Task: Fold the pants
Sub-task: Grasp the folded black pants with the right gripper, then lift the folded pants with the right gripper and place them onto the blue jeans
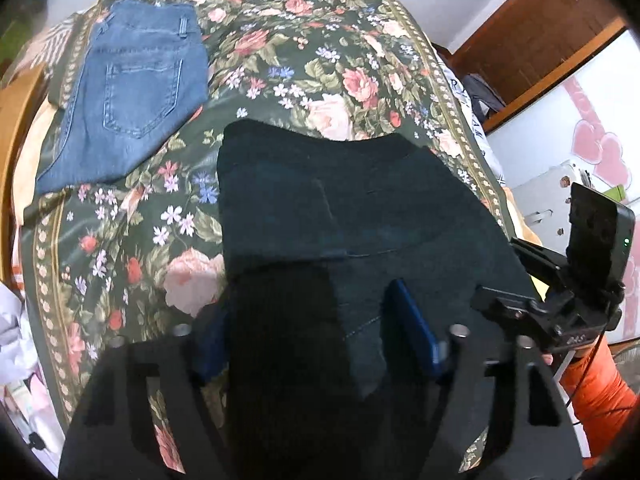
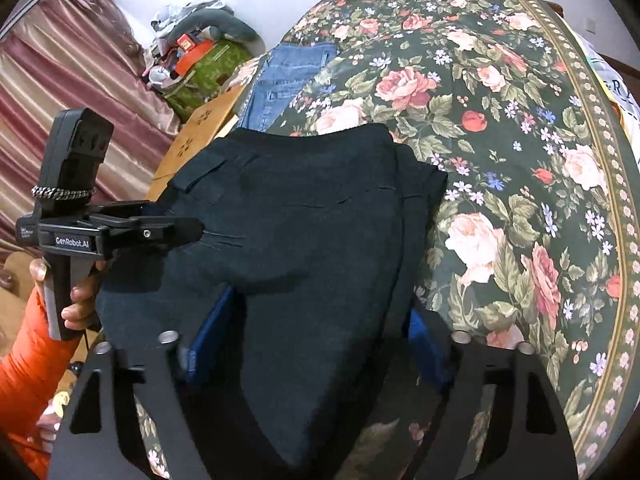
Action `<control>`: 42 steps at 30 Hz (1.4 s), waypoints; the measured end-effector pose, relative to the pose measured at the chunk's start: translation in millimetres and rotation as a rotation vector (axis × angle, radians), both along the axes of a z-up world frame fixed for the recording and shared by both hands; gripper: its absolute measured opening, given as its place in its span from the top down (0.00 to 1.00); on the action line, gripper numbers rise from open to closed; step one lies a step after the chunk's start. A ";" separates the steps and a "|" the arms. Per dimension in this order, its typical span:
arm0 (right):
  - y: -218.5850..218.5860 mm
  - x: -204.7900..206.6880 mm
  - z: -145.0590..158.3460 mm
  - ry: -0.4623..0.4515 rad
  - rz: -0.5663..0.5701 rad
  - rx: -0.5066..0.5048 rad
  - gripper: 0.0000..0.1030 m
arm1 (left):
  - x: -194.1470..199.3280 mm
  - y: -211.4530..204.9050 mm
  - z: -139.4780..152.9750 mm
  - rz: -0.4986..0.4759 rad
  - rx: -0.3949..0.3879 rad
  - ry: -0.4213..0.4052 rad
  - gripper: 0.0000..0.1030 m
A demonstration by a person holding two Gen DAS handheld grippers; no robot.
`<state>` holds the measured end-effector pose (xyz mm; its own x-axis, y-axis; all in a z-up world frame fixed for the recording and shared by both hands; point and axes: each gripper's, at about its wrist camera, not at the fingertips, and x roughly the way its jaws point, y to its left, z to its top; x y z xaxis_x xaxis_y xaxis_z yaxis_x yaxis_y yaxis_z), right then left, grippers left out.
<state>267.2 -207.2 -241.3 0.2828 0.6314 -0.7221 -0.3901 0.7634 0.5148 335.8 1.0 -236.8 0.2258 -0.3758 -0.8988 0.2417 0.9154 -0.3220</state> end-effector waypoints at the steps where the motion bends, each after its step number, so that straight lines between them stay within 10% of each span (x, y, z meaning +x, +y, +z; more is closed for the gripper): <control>1: -1.7 0.9 -0.7 -0.001 -0.003 0.003 0.33 | -0.1 0.8 1.2 0.002 0.002 -0.004 0.40; 12: -3.1 -3.6 17.3 -0.023 -0.034 0.023 0.78 | -5.4 10.4 31.2 0.028 0.025 -0.106 0.74; 31: 103.1 73.4 131.6 -0.364 0.038 -0.008 0.80 | 41.4 95.8 146.4 0.140 0.160 -0.453 0.78; 42: 186.1 155.2 109.1 -0.399 0.090 -0.043 0.81 | 116.3 167.4 107.4 0.285 0.175 -0.441 0.78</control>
